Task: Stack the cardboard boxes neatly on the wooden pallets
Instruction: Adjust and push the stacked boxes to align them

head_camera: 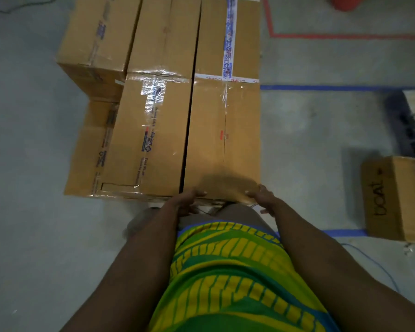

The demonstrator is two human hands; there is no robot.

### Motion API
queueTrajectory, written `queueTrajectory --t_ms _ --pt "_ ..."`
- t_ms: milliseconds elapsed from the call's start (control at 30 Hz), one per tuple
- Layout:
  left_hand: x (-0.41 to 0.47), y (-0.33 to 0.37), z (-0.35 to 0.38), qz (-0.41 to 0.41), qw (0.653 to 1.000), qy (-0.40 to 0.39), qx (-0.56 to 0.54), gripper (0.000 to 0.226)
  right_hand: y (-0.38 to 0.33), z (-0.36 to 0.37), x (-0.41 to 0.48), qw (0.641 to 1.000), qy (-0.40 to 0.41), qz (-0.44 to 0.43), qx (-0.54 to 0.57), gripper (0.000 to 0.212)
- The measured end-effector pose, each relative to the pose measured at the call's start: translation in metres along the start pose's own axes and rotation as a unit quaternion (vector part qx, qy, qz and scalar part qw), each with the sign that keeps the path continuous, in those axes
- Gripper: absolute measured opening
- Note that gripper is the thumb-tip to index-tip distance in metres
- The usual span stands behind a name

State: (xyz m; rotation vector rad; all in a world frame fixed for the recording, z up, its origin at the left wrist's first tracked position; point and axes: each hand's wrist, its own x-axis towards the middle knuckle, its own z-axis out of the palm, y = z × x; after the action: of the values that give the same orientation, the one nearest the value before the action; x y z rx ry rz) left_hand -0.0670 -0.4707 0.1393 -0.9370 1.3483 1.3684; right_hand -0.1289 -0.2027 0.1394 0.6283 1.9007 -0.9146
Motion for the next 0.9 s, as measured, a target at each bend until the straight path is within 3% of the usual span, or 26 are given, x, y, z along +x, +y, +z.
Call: queueTrajectory --t_ms 133,267,600,667,733,833,900 --pt "0.005 -0.002 0.002 -0.004 0.999 0.006 -0.046 0.038 -0.006 -0.011 0.006 0.996 -0.075 0.015 -0.049 0.066" --pt "0.011 -0.007 0.006 0.005 0.995 0.037 -0.095 0.025 -0.018 -0.018 0.009 0.985 -0.110 0.009 -0.132 0.060" --pt "0.019 -0.021 -0.003 0.011 0.976 0.049 -0.212 0.019 -0.021 0.002 0.008 0.987 -0.130 -0.015 -0.091 0.066" --pt "0.017 -0.017 -0.005 0.023 0.980 0.067 -0.187 0.021 -0.020 0.005 0.010 0.986 -0.129 -0.027 -0.099 0.063" --pt "0.019 -0.012 -0.010 0.058 0.984 0.147 -0.082 0.020 -0.021 0.007 0.008 0.985 -0.133 -0.023 -0.108 0.062" --pt "0.025 -0.012 -0.022 0.105 0.933 0.285 0.194 0.036 -0.022 0.010 0.008 0.982 -0.146 -0.011 -0.119 0.059" --pt "0.025 -0.010 -0.021 0.109 0.915 0.310 0.233 0.045 -0.024 0.011 0.006 0.982 -0.143 -0.025 -0.119 0.054"
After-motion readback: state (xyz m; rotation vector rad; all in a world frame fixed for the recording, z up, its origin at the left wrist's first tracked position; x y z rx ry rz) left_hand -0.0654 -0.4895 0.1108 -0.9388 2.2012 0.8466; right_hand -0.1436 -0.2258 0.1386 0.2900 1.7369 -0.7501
